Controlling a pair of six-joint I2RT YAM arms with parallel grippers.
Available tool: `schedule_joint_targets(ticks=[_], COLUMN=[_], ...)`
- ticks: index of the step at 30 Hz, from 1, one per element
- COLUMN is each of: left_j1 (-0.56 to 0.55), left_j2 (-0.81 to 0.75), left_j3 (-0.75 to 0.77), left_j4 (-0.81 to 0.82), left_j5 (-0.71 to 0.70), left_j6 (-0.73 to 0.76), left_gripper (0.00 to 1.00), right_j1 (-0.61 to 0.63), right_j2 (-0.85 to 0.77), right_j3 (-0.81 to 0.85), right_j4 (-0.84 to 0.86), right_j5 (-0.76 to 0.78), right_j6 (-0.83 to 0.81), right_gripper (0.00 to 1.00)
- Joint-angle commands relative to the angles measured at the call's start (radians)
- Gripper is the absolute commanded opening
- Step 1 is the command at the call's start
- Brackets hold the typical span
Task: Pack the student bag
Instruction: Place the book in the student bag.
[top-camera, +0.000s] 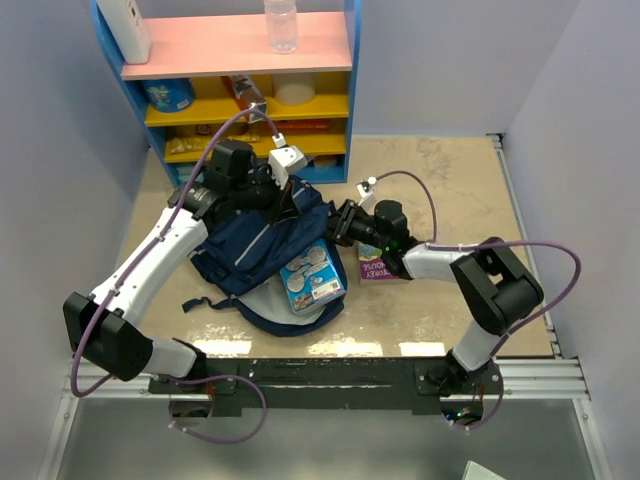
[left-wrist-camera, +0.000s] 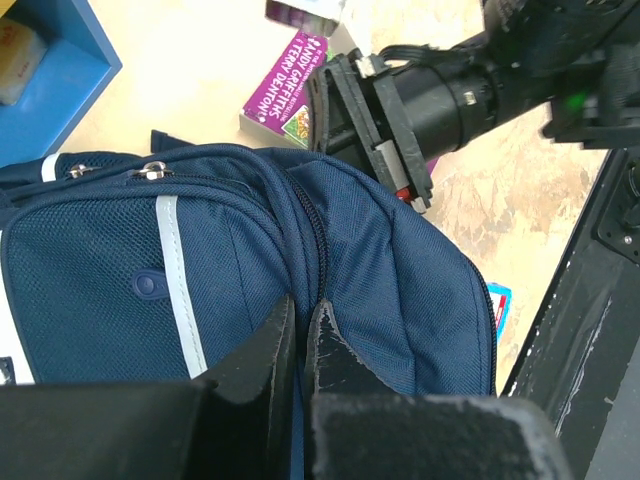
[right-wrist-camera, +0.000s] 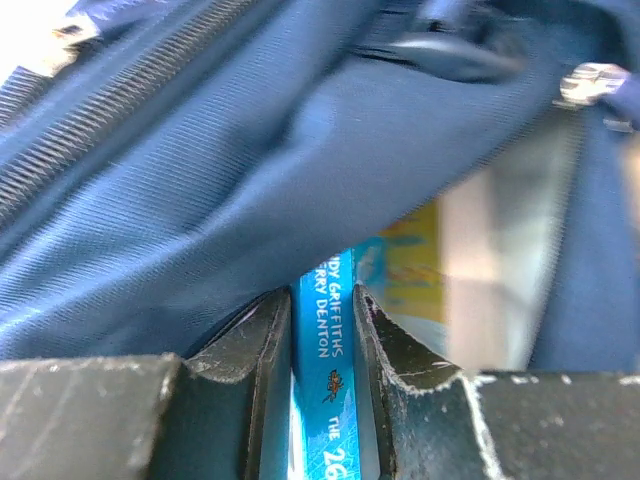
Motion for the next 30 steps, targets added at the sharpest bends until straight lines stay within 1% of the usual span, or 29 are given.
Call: schedule_joint_targets(ticks=[1,4,6,8,12,16,19,20,21,25,29,30], left_j1=[0.005,0.005,0.004,0.005,0.005,0.005,0.005,0.005,0.005,0.005,0.005,0.005], left_j2=[-0.047,-0.04,-0.042,-0.042,-0.043,-0.043,-0.043,-0.042,-0.042,-0.04,-0.05,-0.05], left_j3=[0.051,0.057,0.069,0.078,0.092,0.114,0.134,0.149,0.158,0.18,0.148,0.143], left_j4=[0.1,0.097,0.092,0.089,0.077,0.068,0.066,0.065,0.062,0.053,0.063,0.063], left_j5=[0.036,0.042,0.035,0.028,0.03,0.025,0.033,0.028,0.025,0.033,0.056,0.061], left_j6=[0.018,0.014,0.017,0.02,0.024,0.027,0.023,0.026,0.027,0.029,0.021,0.02], left_gripper=[0.0,0.0,0.0,0.0,0.0,0.0,0.0,0.0,0.0,0.0,0.0,0.0], right_j1=[0.0,-0.001,0.002,0.006,0.026,0.029,0.043,0.052,0.058,0.066,0.087,0.089], right_j2=[-0.08,-0.064,-0.029,-0.002,0.037,0.0,-0.015,-0.015,-0.02,-0.031,-0.043,-0.037], right_j3=[0.008,-0.061,-0.11,-0.123,-0.104,-0.1,-0.045,-0.025,-0.009,-0.006,-0.006,0.017], right_j4=[-0.265,-0.274,-0.237,-0.211,-0.255,-0.285,-0.363,-0.421,-0.433,-0.44,-0.394,-0.398], right_j5=[0.133,0.133,0.125,0.119,0.14,0.166,0.189,0.197,0.205,0.234,0.287,0.295], right_j6=[-0.184,-0.182,-0.167,-0.144,-0.167,-0.179,-0.204,-0.213,-0.22,-0.216,-0.187,-0.184], right_gripper=[0.0,0.0,0.0,0.0,0.0,0.0,0.0,0.0,0.0,0.0,0.0,0.0])
